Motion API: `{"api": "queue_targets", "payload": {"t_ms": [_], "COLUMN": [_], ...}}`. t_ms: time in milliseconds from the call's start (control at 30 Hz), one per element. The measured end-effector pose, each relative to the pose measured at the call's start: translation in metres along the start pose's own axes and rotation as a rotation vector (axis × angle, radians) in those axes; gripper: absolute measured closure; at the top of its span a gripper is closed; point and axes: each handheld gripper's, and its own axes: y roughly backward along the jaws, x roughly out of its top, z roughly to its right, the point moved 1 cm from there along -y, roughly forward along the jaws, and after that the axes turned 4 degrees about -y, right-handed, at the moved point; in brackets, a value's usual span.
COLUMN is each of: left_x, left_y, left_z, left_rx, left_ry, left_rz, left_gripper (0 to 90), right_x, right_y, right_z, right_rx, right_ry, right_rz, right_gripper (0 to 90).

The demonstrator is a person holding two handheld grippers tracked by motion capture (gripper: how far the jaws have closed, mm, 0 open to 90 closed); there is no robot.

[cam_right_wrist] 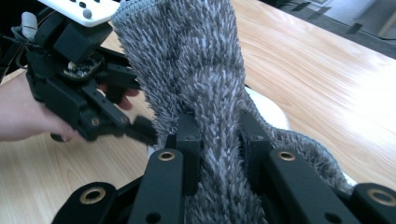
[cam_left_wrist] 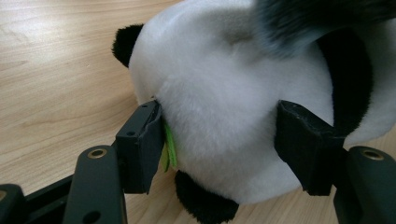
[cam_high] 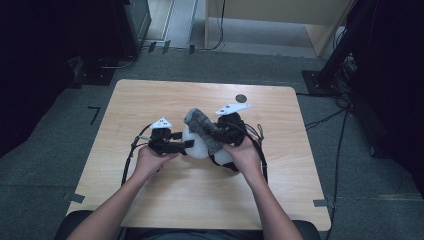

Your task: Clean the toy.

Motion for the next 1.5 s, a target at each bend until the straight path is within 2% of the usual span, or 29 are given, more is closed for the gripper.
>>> {"api": "queue_targets", "payload": {"t_ms": [100,200,333,567,733,800,1067,1267,1500], "left_x": [0.0,-0.001,-0.002,-0.001,-0.001,-0.001,0.001,0.0,0.001], "left_y": [0.0,0.0,0.0,-0.001,-0.002,-0.002,-0.002,-0.002,-0.002], "left_z": [0.001,0.002,0.001,0.001,0.0,0.0,0.0,0.0,0.0], "left_rx": [0.008,0.011,0.007,0.004,-0.011,-0.011,-0.007,-0.012,-0.012], "left_ry": [-0.004,0.003,0.009,0.007,0.026,0.019,-0.001,0.002,0.003], "left_rz": [0.002,0.005,0.003,-0.006,-0.004,-0.004,-0.014,-0.021,-0.016], "left_gripper": [34.7,34.7,34.9,34.9,34.6,34.5,34.5,34.5,34.5], "right_x": [0.004,-0.001,-0.012,-0.02,-0.031,-0.034,-0.049,-0.063,-0.076], "right_y": [-0.018,-0.033,-0.037,-0.018,0.005,0.013,0.045,0.061,0.073], "right_z": [-0.003,-0.007,-0.006,0.003,0.011,0.013,0.028,0.035,0.051], "right_rx": [0.016,0.023,0.039,0.011,-0.005,-0.019,-0.061,-0.093,-0.129], "right_ry": [0.014,0.021,0.014,0.005,-0.017,-0.018,-0.082,-0.113,-0.163], "right_rz": [-0.014,-0.063,-0.074,-0.07,-0.054,-0.048,-0.012,-0.003,0.002], "right_gripper": [75.2,75.1,75.1,74.8,74.7,74.7,74.2,73.9,73.7]}}
